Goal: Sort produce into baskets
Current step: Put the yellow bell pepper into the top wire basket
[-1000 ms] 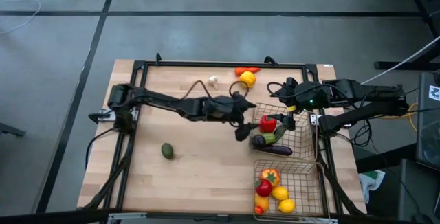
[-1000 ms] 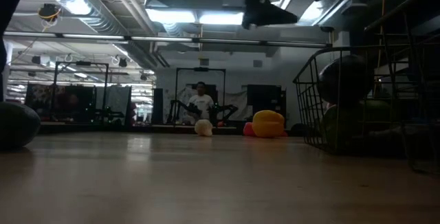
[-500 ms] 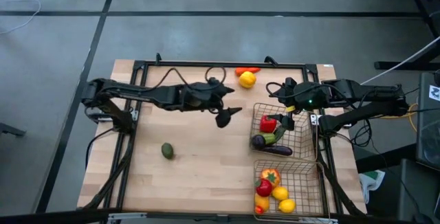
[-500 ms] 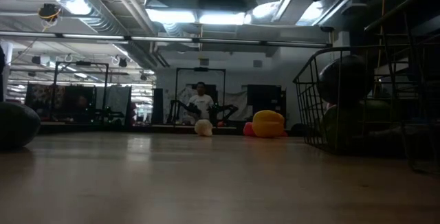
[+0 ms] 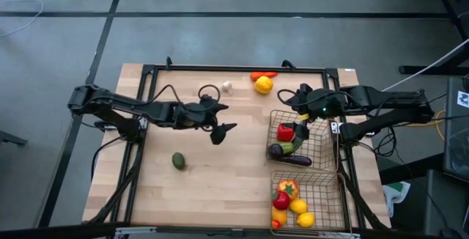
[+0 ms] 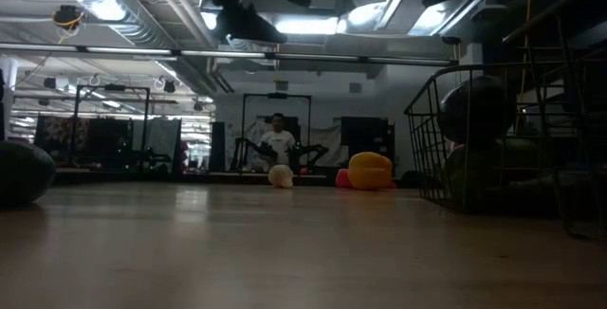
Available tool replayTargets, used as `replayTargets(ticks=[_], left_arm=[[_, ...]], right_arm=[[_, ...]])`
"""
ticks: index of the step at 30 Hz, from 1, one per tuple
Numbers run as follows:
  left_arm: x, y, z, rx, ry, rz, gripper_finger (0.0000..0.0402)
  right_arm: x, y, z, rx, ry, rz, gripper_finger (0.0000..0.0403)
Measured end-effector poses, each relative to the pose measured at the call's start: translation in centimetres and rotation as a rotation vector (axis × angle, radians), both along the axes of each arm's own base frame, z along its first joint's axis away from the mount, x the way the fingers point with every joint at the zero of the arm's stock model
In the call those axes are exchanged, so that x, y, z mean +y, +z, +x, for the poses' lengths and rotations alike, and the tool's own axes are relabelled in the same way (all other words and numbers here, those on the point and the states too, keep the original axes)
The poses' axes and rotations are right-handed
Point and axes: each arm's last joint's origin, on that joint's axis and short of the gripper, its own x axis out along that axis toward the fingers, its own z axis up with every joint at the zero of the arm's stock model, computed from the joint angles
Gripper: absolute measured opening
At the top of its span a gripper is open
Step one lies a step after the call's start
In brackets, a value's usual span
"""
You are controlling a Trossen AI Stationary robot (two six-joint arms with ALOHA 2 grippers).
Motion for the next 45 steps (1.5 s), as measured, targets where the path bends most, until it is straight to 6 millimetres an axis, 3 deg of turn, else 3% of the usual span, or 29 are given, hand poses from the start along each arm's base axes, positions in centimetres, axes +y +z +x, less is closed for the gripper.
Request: replayTargets(ticks=[5, 9, 15, 22, 30, 36, 45], left_arm=[[-0.7, -0.2, -0.3, -0.003, -0.025, 0.003, 0.0392], [-1.0, -0.2, -0.4, -0.001, -0.036, 0.004, 0.0392], [-1.1, -0.2, -0.4, 0.000, -0.038, 0.004, 0.0392], [-1.1, -0.3, -0.4, 0.000, -0.038, 0.004, 0.0392], [-1.1, -0.3, -0.4, 0.001, -0.038, 0.004, 0.0392], [-1.1, -0.5, -0.5, 0.011, -0.039, 0.005, 0.0392], [-1.3, -0.5, -0.5, 0.015, -0.051, 0.014, 0.0392]], right_arm=[[-0.4, -0.4, 1.3, -0.005, -0.080, -0.066, 0.0383], [-2.3, -0.9, 3.0, -0.025, -0.217, -0.117, 0.0383], [-8.0, -2.9, 4.8, 0.042, -0.403, -0.082, 0.0383], [-15.0, -6.1, 5.4, 0.105, -0.475, 0.123, 0.0383], [-21.0, -10.0, 5.5, 0.135, -0.556, 0.257, 0.0383], [-22.7, -12.0, 5.5, 0.165, -0.595, 0.329, 0.0383], [-22.8, -12.3, 5.6, 0.175, -0.597, 0.324, 0.0383]])
